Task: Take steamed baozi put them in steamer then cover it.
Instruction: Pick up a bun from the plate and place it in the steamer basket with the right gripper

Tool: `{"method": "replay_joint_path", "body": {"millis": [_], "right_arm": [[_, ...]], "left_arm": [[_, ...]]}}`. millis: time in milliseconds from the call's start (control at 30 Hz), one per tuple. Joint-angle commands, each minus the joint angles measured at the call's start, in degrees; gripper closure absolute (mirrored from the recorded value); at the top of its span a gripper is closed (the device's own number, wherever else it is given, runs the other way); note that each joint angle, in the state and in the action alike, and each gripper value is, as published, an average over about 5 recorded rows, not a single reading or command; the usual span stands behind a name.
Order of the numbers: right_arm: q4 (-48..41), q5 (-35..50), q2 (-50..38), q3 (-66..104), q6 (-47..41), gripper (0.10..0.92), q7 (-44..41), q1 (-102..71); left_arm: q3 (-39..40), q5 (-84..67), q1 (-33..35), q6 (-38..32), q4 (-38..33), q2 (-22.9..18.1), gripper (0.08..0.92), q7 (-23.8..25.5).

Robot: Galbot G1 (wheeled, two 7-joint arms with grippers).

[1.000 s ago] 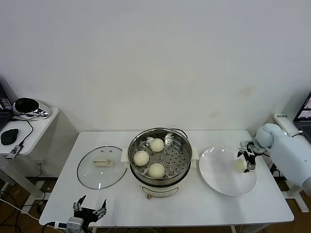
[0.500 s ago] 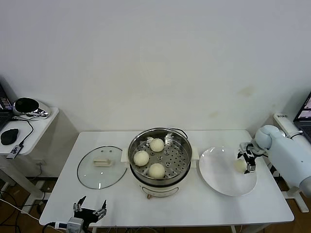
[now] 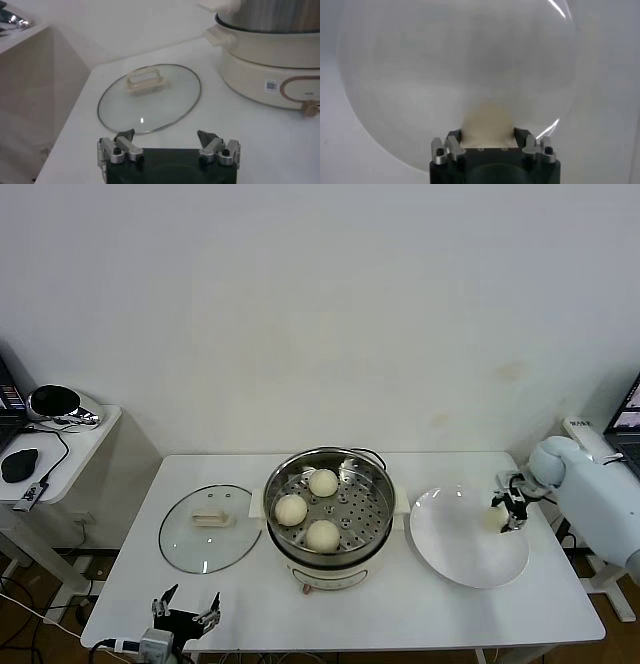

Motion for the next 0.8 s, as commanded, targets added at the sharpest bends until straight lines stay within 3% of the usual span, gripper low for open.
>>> {"method": "replay_joint_path", "body": {"millis": [33,267,433,800], "right_arm": [[17.37,11.92,-7.66,-12.47,-9.6,0.397,-0.56,10.64],[30.16,28.65,-8.65,-31.66,-18.14,0.397,-1.19,32.02],[32.74,38.51,-2.55,-40.32,-22.1,0.391,-0.82,43.23],[34.97,55.16,11.78,-47.71,-33.27,0.389,3.36,49.88]], "left_arm": [[-0.13,0.75,-1.39,-0.19,-0.15,-0.56,0.177,0.19],[-0.12,0.59,-2.76,-0.44,-0.73,-0.01,0.177,-0.08],[-0.16,0.69,-2.57,-0.55,-2.08,0.12,0.177,-0.31],[-1.52,0.39,-2.37,-1.98,-3.1,0.89,0.177,-1.52]]}}
